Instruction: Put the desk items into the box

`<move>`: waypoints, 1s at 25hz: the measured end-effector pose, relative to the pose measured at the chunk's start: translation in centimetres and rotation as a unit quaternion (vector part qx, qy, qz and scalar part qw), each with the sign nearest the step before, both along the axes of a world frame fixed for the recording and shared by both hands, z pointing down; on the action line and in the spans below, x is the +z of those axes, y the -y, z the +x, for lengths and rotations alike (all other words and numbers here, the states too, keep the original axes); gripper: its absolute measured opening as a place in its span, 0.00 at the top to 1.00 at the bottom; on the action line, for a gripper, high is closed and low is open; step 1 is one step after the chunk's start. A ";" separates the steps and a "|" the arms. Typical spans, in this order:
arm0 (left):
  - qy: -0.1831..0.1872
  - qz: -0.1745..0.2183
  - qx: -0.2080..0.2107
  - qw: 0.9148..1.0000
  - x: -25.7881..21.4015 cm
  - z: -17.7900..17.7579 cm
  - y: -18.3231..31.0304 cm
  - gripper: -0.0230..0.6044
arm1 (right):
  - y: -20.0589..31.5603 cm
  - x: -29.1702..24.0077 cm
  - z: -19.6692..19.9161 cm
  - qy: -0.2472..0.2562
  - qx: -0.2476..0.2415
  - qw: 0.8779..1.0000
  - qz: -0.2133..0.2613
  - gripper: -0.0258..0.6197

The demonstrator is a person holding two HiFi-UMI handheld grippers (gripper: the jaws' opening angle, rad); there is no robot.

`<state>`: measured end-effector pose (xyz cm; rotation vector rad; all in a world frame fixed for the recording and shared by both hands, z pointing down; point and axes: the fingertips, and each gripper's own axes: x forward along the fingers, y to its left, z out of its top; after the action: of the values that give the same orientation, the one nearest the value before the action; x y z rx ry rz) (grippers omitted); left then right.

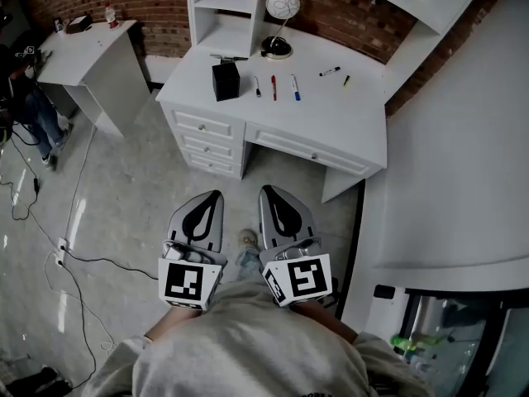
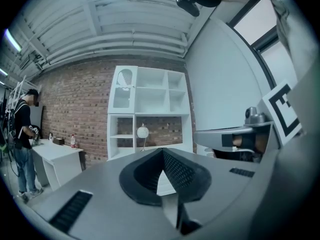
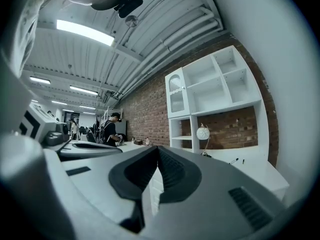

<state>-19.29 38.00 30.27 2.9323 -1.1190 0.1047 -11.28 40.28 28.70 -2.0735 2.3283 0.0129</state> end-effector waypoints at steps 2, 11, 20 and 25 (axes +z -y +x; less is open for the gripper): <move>-0.002 -0.003 -0.006 1.000 -0.2 1.2 2.4 0.96 | 2.5 -0.1 1.6 0.000 -0.002 1.000 -0.002 0.93; -0.004 -0.014 -0.040 0.999 -0.3 5.5 11.2 0.96 | 11.6 -0.4 6.6 -0.003 -0.033 0.999 -0.006 0.93; 0.009 -0.017 -0.079 0.997 -0.2 7.7 15.0 0.96 | 16.1 0.3 10.5 0.013 -0.058 0.998 -0.010 0.93; 0.024 -0.017 -0.091 0.995 0.2 7.5 15.7 0.96 | 16.5 1.2 10.8 0.018 -0.062 0.998 -0.018 0.93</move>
<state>-11.79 22.29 30.49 2.7958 -1.3712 0.1923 -0.44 23.82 29.87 -1.9229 2.4493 -0.0680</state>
